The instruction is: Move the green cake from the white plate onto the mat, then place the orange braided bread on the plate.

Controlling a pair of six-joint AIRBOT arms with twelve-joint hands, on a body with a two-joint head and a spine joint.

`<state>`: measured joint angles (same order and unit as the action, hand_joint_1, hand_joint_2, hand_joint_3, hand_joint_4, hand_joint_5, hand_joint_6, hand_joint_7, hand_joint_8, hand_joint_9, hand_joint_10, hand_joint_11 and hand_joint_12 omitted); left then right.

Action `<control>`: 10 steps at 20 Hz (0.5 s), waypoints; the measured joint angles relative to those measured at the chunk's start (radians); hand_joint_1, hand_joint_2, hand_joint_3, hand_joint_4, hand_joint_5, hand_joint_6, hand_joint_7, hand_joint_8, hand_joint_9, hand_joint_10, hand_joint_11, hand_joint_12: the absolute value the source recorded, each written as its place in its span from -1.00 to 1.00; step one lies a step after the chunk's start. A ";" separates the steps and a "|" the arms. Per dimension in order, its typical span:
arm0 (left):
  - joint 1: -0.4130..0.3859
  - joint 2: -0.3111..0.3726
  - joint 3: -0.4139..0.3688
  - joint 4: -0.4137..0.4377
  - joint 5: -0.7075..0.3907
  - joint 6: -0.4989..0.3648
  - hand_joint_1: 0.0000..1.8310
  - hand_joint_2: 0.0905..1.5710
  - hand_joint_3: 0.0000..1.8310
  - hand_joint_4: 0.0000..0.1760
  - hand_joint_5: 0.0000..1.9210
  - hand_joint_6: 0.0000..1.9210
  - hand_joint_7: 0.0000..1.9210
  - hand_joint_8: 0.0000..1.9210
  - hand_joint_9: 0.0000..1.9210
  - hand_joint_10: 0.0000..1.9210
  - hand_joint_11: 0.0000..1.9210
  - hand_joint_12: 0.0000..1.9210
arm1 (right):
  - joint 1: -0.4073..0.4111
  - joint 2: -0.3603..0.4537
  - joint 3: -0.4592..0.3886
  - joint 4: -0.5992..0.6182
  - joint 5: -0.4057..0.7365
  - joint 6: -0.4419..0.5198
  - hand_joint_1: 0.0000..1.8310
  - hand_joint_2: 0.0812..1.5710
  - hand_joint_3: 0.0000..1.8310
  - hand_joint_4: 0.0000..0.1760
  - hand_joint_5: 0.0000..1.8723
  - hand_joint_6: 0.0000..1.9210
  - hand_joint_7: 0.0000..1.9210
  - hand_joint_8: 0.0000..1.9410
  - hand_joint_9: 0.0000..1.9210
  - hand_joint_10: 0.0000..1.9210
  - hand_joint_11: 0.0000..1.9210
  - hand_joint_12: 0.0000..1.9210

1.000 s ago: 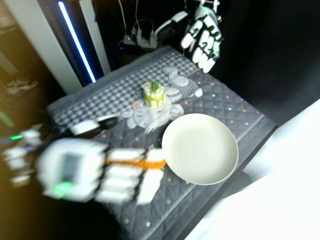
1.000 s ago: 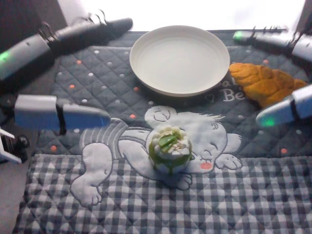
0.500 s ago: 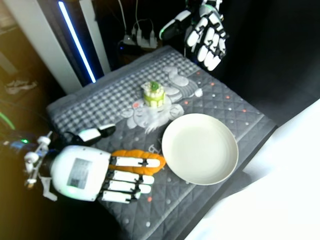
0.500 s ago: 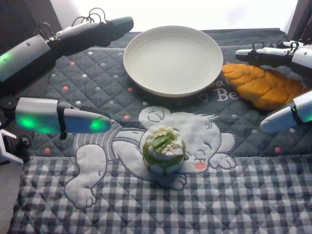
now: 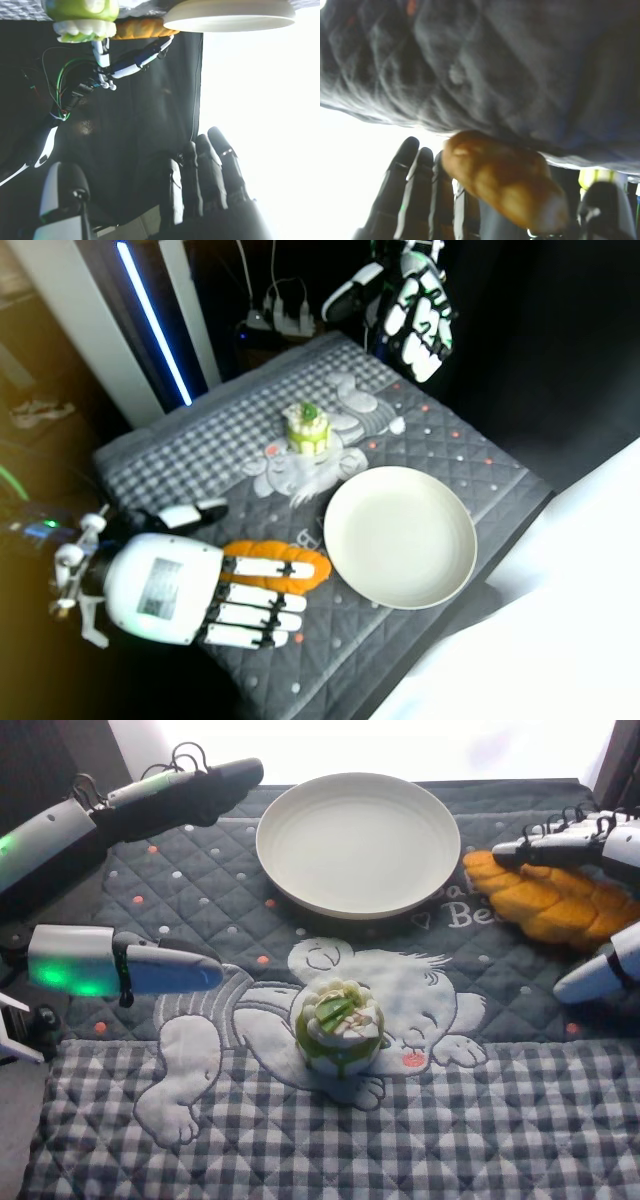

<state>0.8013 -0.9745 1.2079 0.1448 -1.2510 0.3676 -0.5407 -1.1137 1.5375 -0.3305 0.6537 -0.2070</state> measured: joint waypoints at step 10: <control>0.009 0.000 -0.005 -0.003 -0.010 0.000 -0.19 0.08 -0.99 0.99 -0.76 -1.00 -0.67 -1.00 -0.67 -1.00 -1.00 0.07 | 0.010 0.013 0.002 0.014 0.025 0.014 0.52 0.34 -1.00 -1.00 -0.03 0.00 0.09 -0.24 0.15 0.05 0.09 -0.63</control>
<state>0.8104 -0.9745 1.2026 0.1413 -1.2610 0.3676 -0.5304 -1.1004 1.5398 -0.3168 0.6788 -0.1925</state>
